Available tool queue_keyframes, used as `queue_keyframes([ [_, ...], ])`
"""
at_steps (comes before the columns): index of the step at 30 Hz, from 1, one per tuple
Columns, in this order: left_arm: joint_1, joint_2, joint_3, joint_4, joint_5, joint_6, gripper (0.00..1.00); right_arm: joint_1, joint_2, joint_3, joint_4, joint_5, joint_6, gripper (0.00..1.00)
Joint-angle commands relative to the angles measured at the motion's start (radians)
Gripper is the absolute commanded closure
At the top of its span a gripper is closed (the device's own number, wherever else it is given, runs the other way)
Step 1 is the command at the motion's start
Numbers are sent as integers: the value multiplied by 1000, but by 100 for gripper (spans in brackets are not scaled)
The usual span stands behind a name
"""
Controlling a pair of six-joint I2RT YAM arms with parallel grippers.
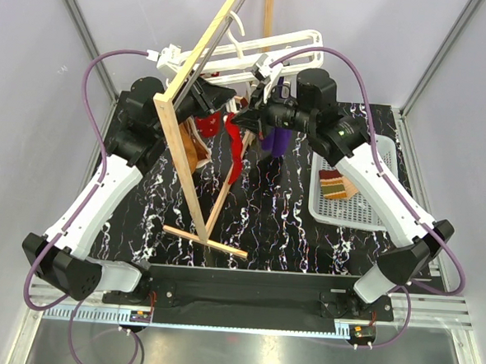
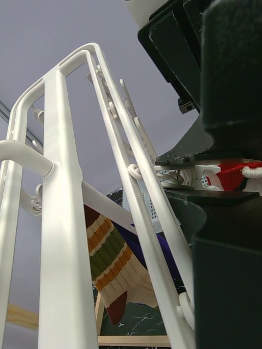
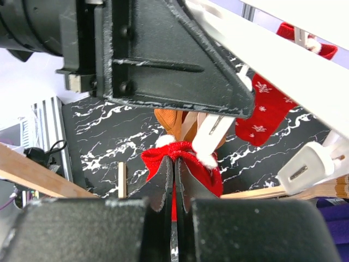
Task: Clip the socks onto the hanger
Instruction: Clamp the sock onto the hanger.
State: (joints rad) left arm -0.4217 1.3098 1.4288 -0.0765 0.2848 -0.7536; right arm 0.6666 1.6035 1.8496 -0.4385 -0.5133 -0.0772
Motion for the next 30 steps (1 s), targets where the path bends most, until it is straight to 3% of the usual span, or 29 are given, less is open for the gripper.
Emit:
queue_keyframes([
  [1,-3,-10,-11,-2,67,-3,100,-2,15,62,17,32,-7,100],
  [10,-3,-7,-11,0,73,-9,100,-4,-14,8,-8,105,-13,100],
  [30,-5,-3,-13,1,77,-10,100,-4,-56,-12,107,39,36,100],
])
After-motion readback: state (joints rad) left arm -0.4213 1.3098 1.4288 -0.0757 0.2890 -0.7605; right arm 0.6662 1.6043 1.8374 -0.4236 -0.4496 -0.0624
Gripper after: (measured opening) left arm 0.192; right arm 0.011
